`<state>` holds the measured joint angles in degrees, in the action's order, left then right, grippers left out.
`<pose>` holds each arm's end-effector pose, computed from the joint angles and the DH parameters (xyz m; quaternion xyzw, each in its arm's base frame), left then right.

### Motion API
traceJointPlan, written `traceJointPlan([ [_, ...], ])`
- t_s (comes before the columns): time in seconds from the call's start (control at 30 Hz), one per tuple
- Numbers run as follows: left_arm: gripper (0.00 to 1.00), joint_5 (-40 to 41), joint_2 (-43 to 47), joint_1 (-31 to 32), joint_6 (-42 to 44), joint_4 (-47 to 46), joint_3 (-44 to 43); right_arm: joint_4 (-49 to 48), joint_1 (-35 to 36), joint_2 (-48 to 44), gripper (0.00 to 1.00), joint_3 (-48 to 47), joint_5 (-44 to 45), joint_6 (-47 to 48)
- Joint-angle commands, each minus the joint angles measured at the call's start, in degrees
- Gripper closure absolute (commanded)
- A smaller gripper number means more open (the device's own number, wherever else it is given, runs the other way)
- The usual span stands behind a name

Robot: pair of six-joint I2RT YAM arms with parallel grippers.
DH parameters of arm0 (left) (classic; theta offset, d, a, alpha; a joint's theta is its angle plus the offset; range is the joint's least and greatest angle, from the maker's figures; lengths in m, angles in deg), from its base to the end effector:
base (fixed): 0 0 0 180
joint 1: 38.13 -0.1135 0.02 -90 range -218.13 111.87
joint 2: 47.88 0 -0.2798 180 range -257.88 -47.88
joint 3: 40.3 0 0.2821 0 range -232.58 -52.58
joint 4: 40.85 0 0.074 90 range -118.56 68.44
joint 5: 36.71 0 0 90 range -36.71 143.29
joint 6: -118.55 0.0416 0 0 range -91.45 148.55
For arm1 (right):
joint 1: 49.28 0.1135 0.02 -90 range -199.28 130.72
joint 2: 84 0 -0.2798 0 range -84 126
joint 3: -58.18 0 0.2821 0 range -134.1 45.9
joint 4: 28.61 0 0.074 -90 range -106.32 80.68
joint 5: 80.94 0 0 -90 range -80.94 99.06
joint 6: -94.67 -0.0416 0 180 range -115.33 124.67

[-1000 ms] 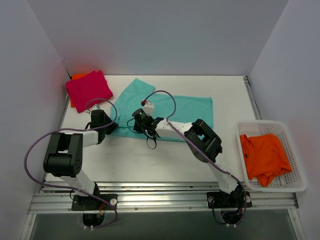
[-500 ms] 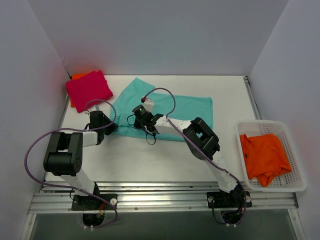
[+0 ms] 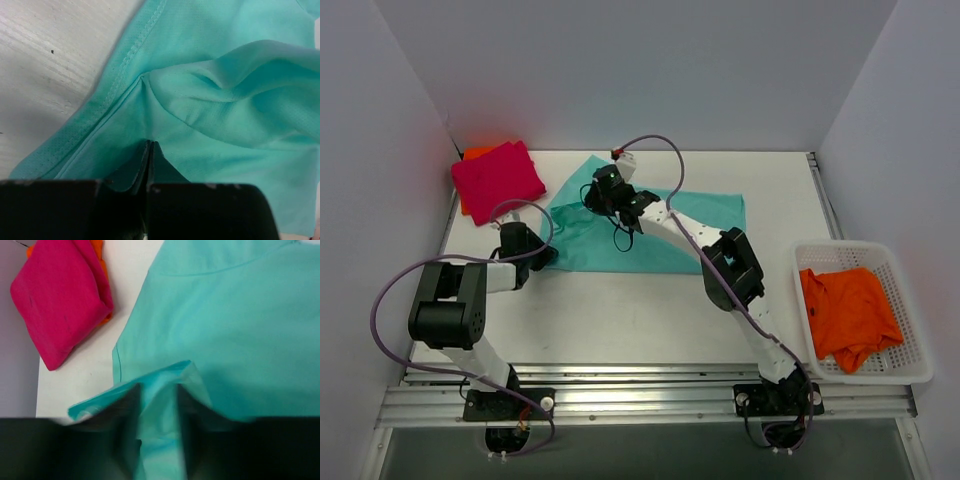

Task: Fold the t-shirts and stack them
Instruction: Fold the flattened tshirt in 1/3 of the way

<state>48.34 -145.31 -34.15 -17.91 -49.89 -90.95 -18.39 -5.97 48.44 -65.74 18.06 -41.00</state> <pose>0.3396 -0.0272 0.1147 -0.3072 0.8429 -0.2226 0.3815 0.4387 0.4046 0.2412 0.0624 0.8092 0.3615 0.4590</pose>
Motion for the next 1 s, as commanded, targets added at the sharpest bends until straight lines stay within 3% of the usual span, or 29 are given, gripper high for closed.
traceJointPlan([
  [0.0,0.98,-0.67,-0.66,-0.39,-0.13,-2.5,-1.01,1.8,-2.87,3.87,0.35,-3.76,-1.17,-0.38],
  [0.03,0.98,-0.76,-0.57,-0.47,-0.04,-2.41,-1.01,1.8,-3.31,4.22,0.11,-4.29,-1.26,-0.73],
  [0.07,0.98,-0.76,-0.48,-0.39,-0.04,-2.32,-1.09,1.8,-3.58,4.58,0.01,-4.99,-1.09,-1.0],
  [0.37,0.98,-0.59,-0.31,-0.39,0.31,-1.88,-1.18,2.77,-4.81,0.63,0.0,1.85,5.94,-0.56],
  [0.73,0.98,1.61,5.49,0.05,0.75,0.32,0.04,-1.8,-9.2,-25.81,0.0,37.75,18.33,-2.4],
  [0.97,0.98,0.39,3.74,1.19,0.4,-1.18,-0.13,-2.85,-16.14,-38.3,0.0,51.67,20.1,-2.49],
])
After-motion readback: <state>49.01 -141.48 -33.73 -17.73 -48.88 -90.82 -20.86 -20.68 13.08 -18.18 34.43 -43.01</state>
